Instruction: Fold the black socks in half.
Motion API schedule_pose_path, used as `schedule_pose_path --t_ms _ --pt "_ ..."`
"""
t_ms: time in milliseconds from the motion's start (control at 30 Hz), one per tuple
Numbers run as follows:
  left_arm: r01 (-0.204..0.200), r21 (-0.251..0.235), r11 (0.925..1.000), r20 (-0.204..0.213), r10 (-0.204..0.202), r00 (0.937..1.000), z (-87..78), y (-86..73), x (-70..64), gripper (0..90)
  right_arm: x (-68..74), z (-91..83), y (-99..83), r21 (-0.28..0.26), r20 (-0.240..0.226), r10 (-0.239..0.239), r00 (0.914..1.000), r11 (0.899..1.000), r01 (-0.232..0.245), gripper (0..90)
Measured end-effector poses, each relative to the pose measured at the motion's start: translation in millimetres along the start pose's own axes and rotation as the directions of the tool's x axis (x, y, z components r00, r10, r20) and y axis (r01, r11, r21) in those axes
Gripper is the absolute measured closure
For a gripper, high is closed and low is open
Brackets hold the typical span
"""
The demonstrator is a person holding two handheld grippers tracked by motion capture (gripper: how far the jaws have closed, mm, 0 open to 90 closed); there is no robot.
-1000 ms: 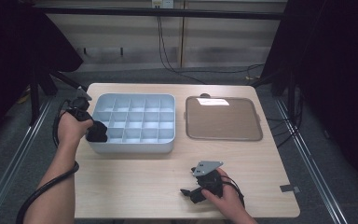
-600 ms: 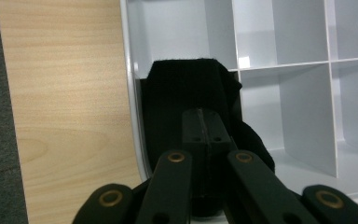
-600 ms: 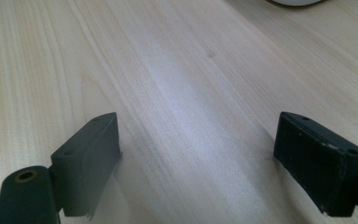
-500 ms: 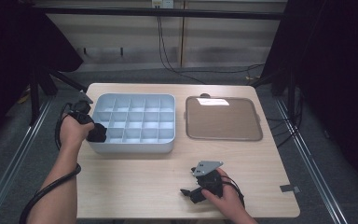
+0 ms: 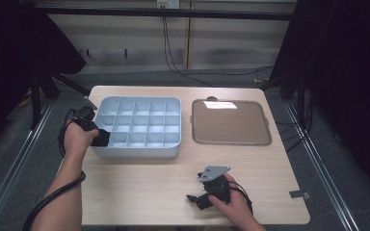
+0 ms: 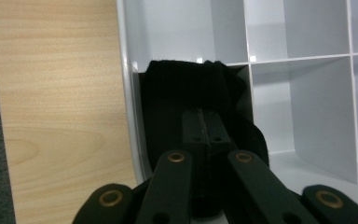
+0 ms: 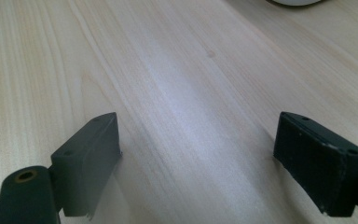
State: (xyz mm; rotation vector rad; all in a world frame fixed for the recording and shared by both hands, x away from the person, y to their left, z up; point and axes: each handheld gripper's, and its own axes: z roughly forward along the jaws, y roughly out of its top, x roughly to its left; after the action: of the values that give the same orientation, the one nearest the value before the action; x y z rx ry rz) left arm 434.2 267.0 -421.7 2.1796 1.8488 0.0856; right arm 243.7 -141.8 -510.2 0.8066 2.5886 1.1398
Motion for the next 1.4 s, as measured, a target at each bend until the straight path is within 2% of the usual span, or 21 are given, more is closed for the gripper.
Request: schedule_pose_path --t_ms 33,400,600,933,1000,1333,1367,1400 --pt "-0.010 0.005 0.9999 -0.005 0.010 0.9999 0.9 0.1 0.0 90.0 0.0 0.0 0.0 0.000 0.000 0.000 1.0000 1.000 0.000 13.9" --pt "0.002 0.002 1.0000 0.001 -0.002 1.0000 10.0 -1.8 -1.3 90.0 -0.1 0.1 0.0 -0.001 0.000 -0.002 1.0000 1.000 0.002 13.9" --pt "-0.008 0.006 1.0000 0.003 0.008 1.0000 12.5 -2.8 -0.9 90.0 0.2 0.0 -0.1 -0.001 0.001 -0.003 1.0000 1.000 0.003 13.9" --pt "-0.002 -0.010 1.0000 0.018 0.002 0.9998 17.5 -6.7 -0.2 90.0 0.2 0.0 -0.1 0.000 0.001 -0.002 1.0000 1.000 0.002 13.9" --pt "-0.012 -0.016 0.9998 0.012 0.012 0.9999 18.5 -7.0 -0.2 90.0 0.2 0.0 -0.1 -0.001 0.001 -0.002 1.0000 1.000 0.002 13.9" --pt "-0.001 -0.028 0.9996 0.011 0.001 0.9999 18.2 -9.1 -3.1 90.0 0.2 0.0 -0.1 -0.001 0.001 -0.003 1.0000 1.000 0.003 13.8" --pt "-0.016 -0.030 0.9994 0.005 0.016 0.9999 17.7 -8.9 -2.8 90.0 0.2 0.0 -0.1 -0.001 0.001 -0.003 1.0000 1.000 0.003 13.9" --pt "-0.013 -0.035 0.9993 0.007 0.013 0.9999 17.5 -9.2 -3.3 90.0 0.2 0.0 -0.1 -0.001 0.001 -0.003 1.0000 1.000 0.003 13.9"
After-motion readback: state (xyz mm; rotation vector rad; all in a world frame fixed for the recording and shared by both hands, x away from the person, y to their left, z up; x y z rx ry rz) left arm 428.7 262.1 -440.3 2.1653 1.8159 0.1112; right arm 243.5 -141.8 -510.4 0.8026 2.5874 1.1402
